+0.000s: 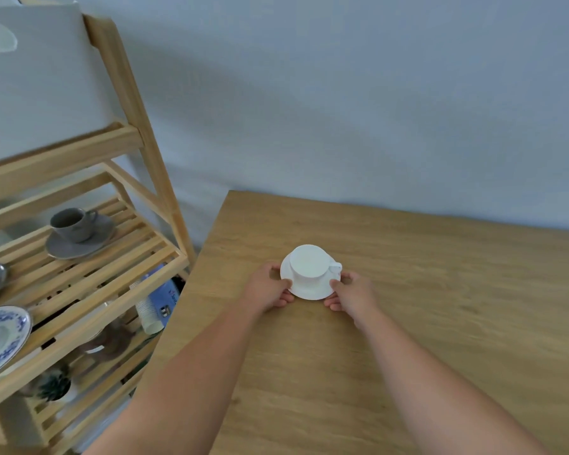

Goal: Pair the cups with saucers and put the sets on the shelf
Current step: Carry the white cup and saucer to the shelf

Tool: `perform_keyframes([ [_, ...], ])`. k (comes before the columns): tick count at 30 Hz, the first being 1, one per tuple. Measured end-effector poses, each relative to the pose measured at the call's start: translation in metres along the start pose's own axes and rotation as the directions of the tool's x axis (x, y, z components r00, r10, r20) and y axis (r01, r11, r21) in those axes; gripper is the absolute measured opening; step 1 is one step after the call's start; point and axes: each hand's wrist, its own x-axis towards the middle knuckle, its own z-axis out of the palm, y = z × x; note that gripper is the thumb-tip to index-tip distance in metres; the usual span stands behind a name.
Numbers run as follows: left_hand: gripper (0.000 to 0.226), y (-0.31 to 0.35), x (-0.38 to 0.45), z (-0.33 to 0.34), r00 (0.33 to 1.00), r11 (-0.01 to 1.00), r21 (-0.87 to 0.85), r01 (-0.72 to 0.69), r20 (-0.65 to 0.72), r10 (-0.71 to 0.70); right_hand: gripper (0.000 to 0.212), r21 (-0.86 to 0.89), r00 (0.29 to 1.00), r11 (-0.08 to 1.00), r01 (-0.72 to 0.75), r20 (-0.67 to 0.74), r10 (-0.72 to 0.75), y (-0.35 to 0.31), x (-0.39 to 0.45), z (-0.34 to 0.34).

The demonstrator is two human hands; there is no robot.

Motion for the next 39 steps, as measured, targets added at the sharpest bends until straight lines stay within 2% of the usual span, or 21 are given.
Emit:
perform_keyframes([
  [9,0.039,-0.02,-0.019,-0.049,0.996,0.994,-0.094,0.06,-0.053,-0.065,0.019,-0.046,0.991,0.995,0.088,0.107,-0.082,0.0,-0.005,0.045],
  [15,0.04,-0.04,-0.035,-0.115,0.978,0.99,-0.119,0.075,-0.185,-0.097,0.02,-0.076,0.971,0.988,0.134,0.209,-0.116,-0.016,-0.022,0.113],
  [20,0.054,-0.056,-0.052,-0.178,0.97,0.99,-0.124,0.059,-0.227,-0.087,0.024,-0.131,0.919,0.969,0.21,0.365,-0.15,-0.027,-0.034,0.182],
  [25,0.06,-0.075,-0.057,-0.236,0.959,0.965,-0.257,0.048,-0.259,-0.116,0.025,-0.189,0.856,0.941,0.281,0.492,-0.157,-0.046,-0.045,0.248],
  [34,0.061,-0.102,-0.043,-0.31,0.938,0.93,-0.355,0.1,-0.277,-0.207,0.034,-0.301,0.808,0.877,0.374,0.569,-0.15,-0.072,-0.038,0.347],
  [39,0.06,-0.112,-0.031,-0.33,0.946,0.922,-0.379,0.086,-0.26,-0.195,0.038,-0.341,0.838,0.9,0.273,0.543,-0.048,-0.072,-0.021,0.381],
])
